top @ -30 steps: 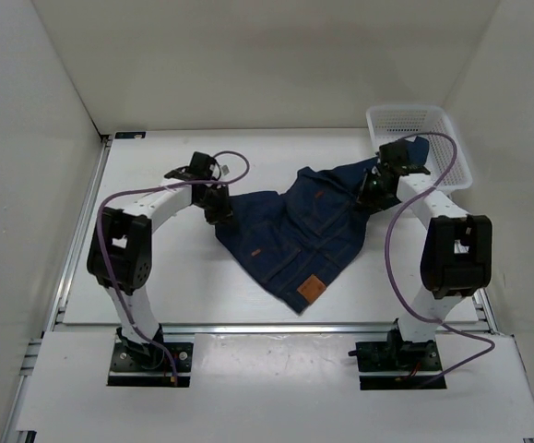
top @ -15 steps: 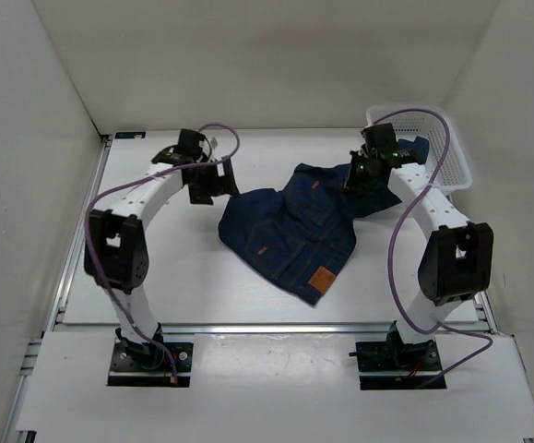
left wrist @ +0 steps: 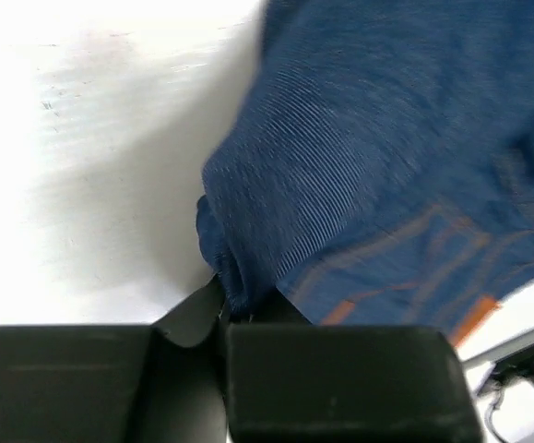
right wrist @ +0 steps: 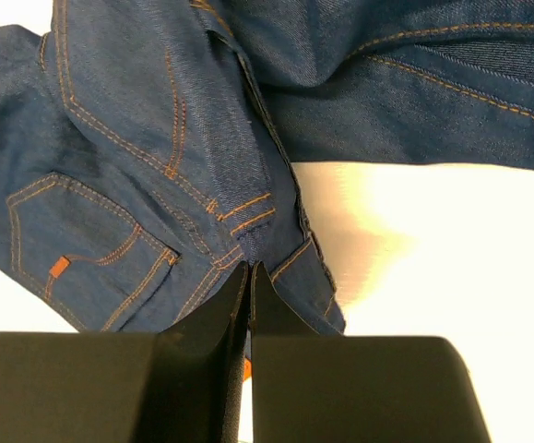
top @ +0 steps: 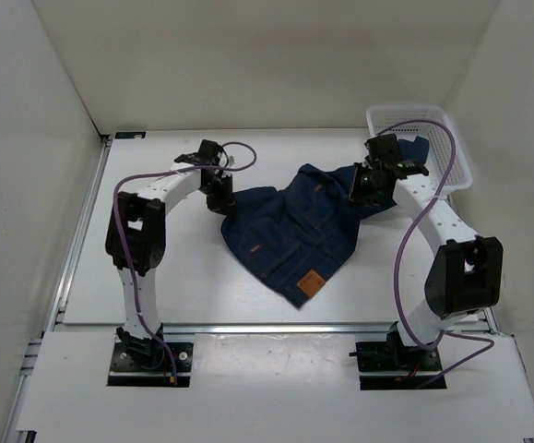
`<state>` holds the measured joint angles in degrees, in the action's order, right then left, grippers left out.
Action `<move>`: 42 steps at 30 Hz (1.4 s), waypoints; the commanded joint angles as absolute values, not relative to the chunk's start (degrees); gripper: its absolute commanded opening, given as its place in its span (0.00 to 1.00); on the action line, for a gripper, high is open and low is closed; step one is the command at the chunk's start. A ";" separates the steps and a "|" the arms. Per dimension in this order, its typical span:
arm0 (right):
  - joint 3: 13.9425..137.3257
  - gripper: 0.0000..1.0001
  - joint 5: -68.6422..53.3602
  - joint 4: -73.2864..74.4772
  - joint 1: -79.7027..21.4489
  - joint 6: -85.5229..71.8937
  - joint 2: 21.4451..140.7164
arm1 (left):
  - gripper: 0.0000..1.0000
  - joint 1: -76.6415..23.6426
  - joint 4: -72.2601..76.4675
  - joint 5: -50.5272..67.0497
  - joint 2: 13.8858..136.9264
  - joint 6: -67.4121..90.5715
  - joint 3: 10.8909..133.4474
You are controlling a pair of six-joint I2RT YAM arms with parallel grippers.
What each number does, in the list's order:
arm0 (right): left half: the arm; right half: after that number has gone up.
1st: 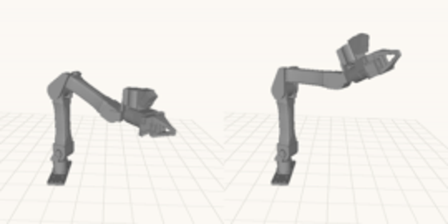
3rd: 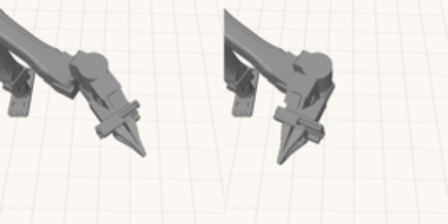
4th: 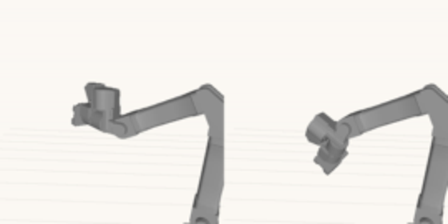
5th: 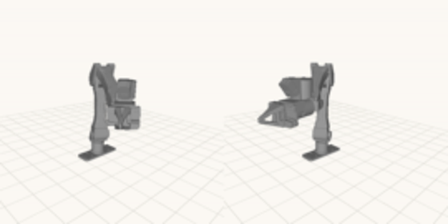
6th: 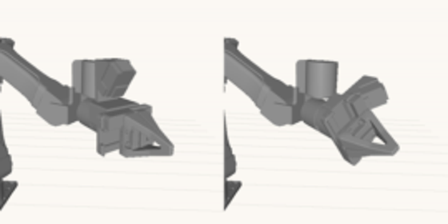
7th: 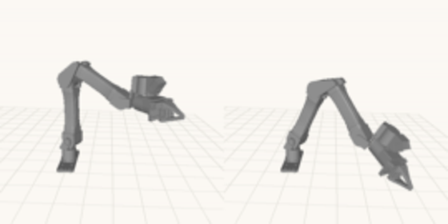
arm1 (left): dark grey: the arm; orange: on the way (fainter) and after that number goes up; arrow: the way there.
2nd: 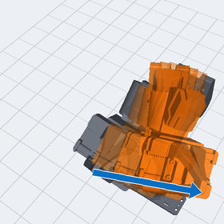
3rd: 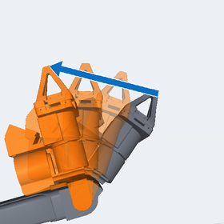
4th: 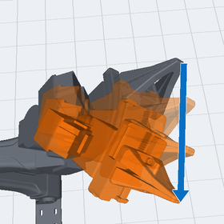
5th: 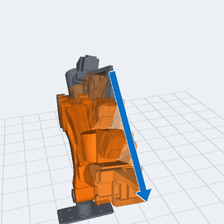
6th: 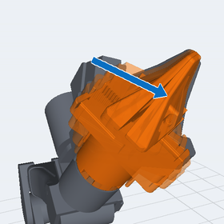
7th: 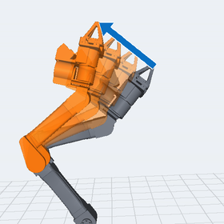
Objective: Fold and stack the trousers
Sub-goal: Flatten the trousers out
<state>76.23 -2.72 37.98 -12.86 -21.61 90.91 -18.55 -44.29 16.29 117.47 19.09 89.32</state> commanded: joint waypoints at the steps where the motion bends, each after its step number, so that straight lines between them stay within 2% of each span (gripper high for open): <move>1: 80.40 0.00 -2.90 39.11 -12.83 -20.39 90.43 | 0.10 -15.58 -44.64 17.41 107.43 19.59 91.93; 3: 83.74 0.00 -4.65 40.42 -12.83 -19.86 92.37 | 0.10 -11.80 -46.13 16.00 99.37 20.13 93.33; 6: 94.80 0.00 -7.89 42.53 -13.96 -19.86 96.05 | 0.10 -4.15 -48.52 11.70 88.91 21.71 99.38; 7: 102.40 0.00 -8.87 43.06 -14.50 -19.86 98.15 | 0.10 -2.04 -49.82 7.86 86.94 21.71 104.89; 10: 116.32 0.00 -10.20 45.87 -18.26 -20.39 103.51 | 0.10 -1.41 -55.44 -0.05 83.41 21.71 115.10; 11: 127.07 0.00 -10.98 47.01 -19.33 -20.39 105.10 | 0.10 -1.41 -56.94 -1.31 82.80 21.71 122.10; 14: 143.37 0.00 -13.35 48.69 -23.46 -20.39 109.51 | 0.10 -0.88 -60.29 -3.86 82.18 21.71 131.27; 15: 145.18 0.00 -13.36 48.69 -24.16 -20.39 109.51 | 0.10 -0.88 -60.99 -3.87 81.22 21.71 132.27; 18: 143.72 0.00 -14.59 47.91 -24.70 -22.05 108.64 | 0.10 -0.88 -61.00 0.16 79.46 21.19 132.80; 20: 136.81 0.00 -12.49 46.76 -24.70 -22.06 105.74 | 0.10 -0.88 -61.52 5.24 78.76 21.70 130.71; 26: 113.51 0.00 -7.12 42.99 -18.65 -22.06 95.64 | 0.10 -5.79 -55.12 10.90 71.11 24.69 105.42; 27: 106.33 0.00 -6.34 41.93 -17.50 -22.06 93.10 | 0.19 -8.32 -54.15 11.51 70.32 25.39 99.38; 29: 101.71 0.00 -4.49 41.40 -13.74 -21.45 92.37 | 0.60 -10.80 -52.74 12.04 69.79 26.10 95.03; 30: 99.69 0.04 -3.44 42.01 -12.32 -21.45 92.37 | 0.76 -12.99 -52.73 12.74 69.79 26.10 93.44; 31: 99.67 0.20 -2.64 43.14 -11.00 -21.45 93.42 | 1.00 -13.79 -52.73 12.74 70.57 26.10 91.51; 32: 100.28 0.75 -2.64 46.37 -8.90 -20.84 94.21 | 1.00 -14.41 -52.73 12.22 71.10 26.10 90.97; 33: 100.89 0.91 -2.11 47.62 -8.18 -20.83 94.83 | 1.00 -14.41 -52.73 12.22 71.97 26.10 90.97; 34: 100.90 0.99 -0.98 48.16 -8.17 -20.83 94.83 | 1.00 -15.11 -52.73 11.69 71.98 26.10 90.97; 35: 100.20 1.00 0.69 48.16 -7.39 -21.53 94.83 | 1.00 -15.64 -52.73 11.69 72.68 25.49 90.97; 36: 99.33 0.98 2.88 48.16 -6.51 -21.53 92.92 | 1.00 -15.64 -52.73 10.73 73.47 25.49 90.97; 37: 96.62 0.92 3.42 47.55 -5.72 -22.49 92.03 | 0.95 -15.64 -52.73 10.20 73.48 24.97 91.58; 38: 94.68 0.51 3.43 45.72 -3.36 -23.81 89.85 | 0.85 -15.64 -52.73 10.20 74.35 24.35 91.58; 39: 92.31 0.24 1.86 44.14 -1.95 -23.82 88.78 | 0.53 -15.64 -52.73 9.41 75.14 24.35 91.58; 40: 87.33 0.02 0.63 42.38 1.11 -24.51 87.99 | 0.35 -15.64 -52.73 8.80 75.15 24.35 91.58; 41: 85.62 0.00 -1.04 40.97 2.45 -24.00 87.98 | 0.21 -15.64 -52.73 8.79 75.84 24.35 91.58; 42: 85.61 0.00 -1.75 40.96 2.98 -23.99 89.20 | 0.14 -15.64 -52.73 8.79 76.63 24.35 90.89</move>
<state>88.36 -0.58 44.27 -0.64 -23.49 89.52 -15.51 -53.76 9.72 76.14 25.10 89.95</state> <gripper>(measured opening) 0.015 0.185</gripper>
